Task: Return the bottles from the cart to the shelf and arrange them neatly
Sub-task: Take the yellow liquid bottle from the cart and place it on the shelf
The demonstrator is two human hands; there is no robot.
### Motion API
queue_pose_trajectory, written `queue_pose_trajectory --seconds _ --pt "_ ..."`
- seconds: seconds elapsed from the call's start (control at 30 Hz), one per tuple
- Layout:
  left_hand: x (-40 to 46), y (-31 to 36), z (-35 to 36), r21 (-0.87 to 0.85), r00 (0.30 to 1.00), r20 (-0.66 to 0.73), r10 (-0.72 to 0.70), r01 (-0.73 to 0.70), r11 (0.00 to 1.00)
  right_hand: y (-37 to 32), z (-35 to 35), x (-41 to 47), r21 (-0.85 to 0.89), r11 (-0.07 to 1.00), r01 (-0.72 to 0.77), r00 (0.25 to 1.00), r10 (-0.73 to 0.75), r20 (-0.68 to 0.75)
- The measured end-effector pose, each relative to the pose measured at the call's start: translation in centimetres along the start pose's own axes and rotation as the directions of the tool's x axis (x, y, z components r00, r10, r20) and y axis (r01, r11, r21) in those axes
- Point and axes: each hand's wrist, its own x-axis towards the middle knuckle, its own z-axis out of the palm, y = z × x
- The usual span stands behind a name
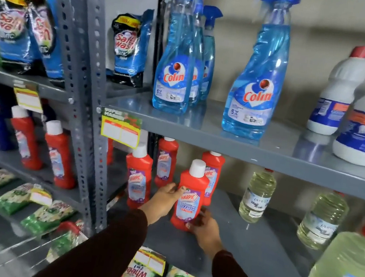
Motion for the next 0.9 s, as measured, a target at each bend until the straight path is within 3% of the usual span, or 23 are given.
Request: queue_pose_trajectory --seconds 0.1,0.2,0.3,0.37,0.47,0.53,0.6,0.67,0.77,0.83,0.9 --pt "-2.7 -0.5 -1.7 -0.146 0.998 -0.055 -0.021 0.013 0.989 -1.7 -0.7 -3.7 -0.064 0.997 0.031 0.994 -0.038 -0.105" --pt "-7.0 -4.4 -5.6 -0.379 0.987 -0.110 -0.119 0.069 0.923 -1.5 -0.3 -8.3 -0.158 0.981 0.115 0.984 -0.134 -0.121" --pt "-13.6 -10.5 -12.2 -0.507 0.926 -0.299 -0.232 0.052 0.860 -0.1 3.0 -12.1 -0.217 0.970 0.113 0.993 -0.116 -0.002" --pt "-18.6 -14.7 -17.2 -0.566 0.814 -0.470 -0.340 0.017 0.824 1.2 6.6 -13.8 -0.255 0.960 0.117 0.983 -0.076 0.165" --pt "-26.1 -21.6 -23.1 -0.611 0.511 -0.669 -0.539 0.033 0.791 2.5 13.4 -15.9 -0.271 0.946 0.177 0.915 -0.056 0.400" --pt "-30.4 -25.9 -25.1 -0.656 0.340 -0.676 -0.654 0.124 0.744 2.8 18.1 -17.0 -0.266 0.936 0.230 0.856 -0.064 0.513" --pt "-33.6 -29.3 -26.8 -0.682 0.230 -0.658 -0.717 0.223 0.697 3.8 23.2 -17.9 -0.278 0.917 0.287 0.797 -0.067 0.600" --pt "-35.0 -31.3 -28.6 -0.594 0.148 -0.756 -0.637 0.254 0.764 4.7 27.3 -18.6 -0.310 0.898 0.311 0.727 -0.015 0.686" --pt "-34.8 -33.1 -32.6 -0.535 0.014 -0.833 -0.553 0.235 0.812 7.0 33.1 -19.7 -0.416 0.837 0.356 0.524 0.190 0.831" --pt "-34.1 -34.2 -35.0 -0.535 -0.007 -0.836 -0.549 0.235 0.811 9.2 35.6 -20.4 -0.506 0.735 0.451 0.365 0.366 0.856" --pt "-32.7 -34.6 -36.3 -0.548 0.069 -0.821 -0.567 0.181 0.816 10.2 36.2 -20.7 -0.550 0.683 0.481 0.285 0.472 0.834"
